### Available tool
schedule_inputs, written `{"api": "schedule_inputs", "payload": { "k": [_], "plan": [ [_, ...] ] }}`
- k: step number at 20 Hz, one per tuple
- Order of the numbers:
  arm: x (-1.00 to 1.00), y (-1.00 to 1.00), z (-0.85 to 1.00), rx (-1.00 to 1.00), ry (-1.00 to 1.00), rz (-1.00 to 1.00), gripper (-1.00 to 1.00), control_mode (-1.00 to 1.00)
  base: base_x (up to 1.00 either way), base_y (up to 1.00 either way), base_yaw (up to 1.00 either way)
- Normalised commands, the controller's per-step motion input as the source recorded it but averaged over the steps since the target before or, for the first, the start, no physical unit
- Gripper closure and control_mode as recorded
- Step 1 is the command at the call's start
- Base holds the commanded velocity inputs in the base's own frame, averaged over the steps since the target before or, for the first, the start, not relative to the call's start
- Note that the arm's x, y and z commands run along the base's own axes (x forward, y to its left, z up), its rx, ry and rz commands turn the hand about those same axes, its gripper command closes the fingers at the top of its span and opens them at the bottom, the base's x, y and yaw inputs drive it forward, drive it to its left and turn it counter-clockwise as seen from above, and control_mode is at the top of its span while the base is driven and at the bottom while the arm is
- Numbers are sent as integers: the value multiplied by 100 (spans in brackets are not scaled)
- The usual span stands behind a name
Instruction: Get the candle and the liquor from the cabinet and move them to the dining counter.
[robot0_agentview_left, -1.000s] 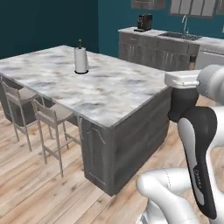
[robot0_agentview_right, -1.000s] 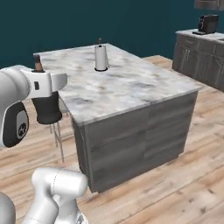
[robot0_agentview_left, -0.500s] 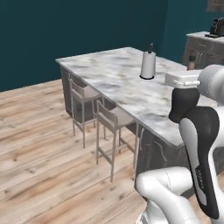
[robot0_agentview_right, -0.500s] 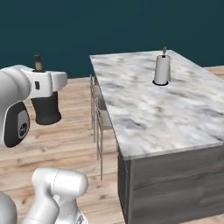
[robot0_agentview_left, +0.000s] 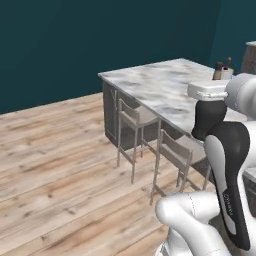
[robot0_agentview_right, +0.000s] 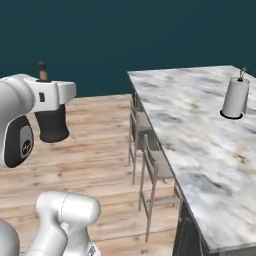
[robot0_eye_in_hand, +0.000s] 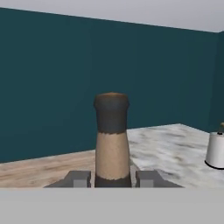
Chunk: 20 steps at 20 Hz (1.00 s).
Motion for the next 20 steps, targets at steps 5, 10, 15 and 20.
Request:
{"api": "schedule_inputs", "payload": {
  "k": [5, 10, 15, 20],
  "plan": [
    [0, 0, 0, 0, 0, 0, 100, 100, 95, 99, -26],
    [0, 0, 0, 0, 0, 0, 100, 100, 78, 82, -37],
    [0, 0, 0, 0, 0, 0, 100, 100, 62, 62, -48],
    [0, 0, 0, 0, 0, 0, 100, 100, 49, 46, -53]
  ]
}}
